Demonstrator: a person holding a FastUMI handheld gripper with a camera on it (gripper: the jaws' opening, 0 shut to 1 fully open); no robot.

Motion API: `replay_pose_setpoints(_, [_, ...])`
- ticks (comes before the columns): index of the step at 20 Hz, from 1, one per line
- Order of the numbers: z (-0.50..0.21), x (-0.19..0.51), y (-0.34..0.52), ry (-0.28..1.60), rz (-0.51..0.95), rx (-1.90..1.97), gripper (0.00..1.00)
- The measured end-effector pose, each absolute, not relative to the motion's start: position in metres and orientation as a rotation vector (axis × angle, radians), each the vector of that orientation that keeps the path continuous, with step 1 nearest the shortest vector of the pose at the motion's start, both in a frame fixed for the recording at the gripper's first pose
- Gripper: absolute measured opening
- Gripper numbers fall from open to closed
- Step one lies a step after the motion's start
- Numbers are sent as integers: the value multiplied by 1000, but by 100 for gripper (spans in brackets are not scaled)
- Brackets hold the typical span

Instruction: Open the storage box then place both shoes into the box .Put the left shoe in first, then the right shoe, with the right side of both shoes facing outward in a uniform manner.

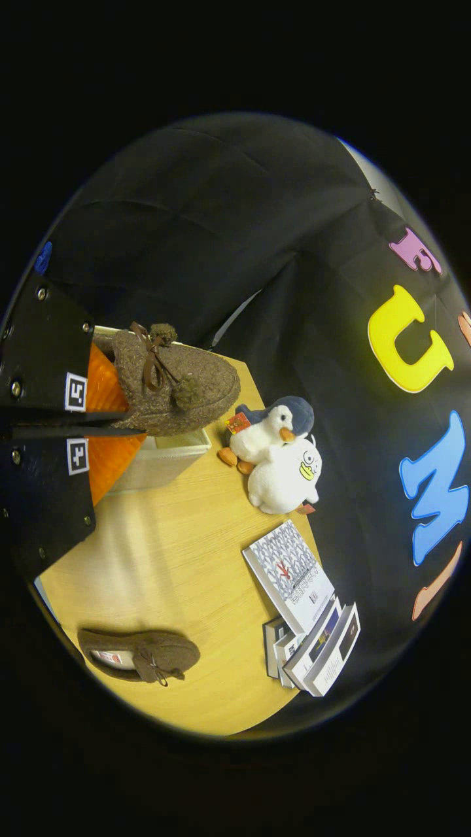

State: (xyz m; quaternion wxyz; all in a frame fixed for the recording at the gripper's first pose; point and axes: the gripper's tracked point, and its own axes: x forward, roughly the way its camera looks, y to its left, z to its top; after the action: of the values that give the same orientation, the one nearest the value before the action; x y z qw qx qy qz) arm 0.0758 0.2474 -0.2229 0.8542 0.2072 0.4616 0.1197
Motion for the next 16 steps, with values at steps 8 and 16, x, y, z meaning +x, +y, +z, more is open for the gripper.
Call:
replay_pose_setpoints(8, [-252,68,295,1014,256,421,1])
replay_pose_setpoints(16, [-285,63,321,1059,226,424,1])
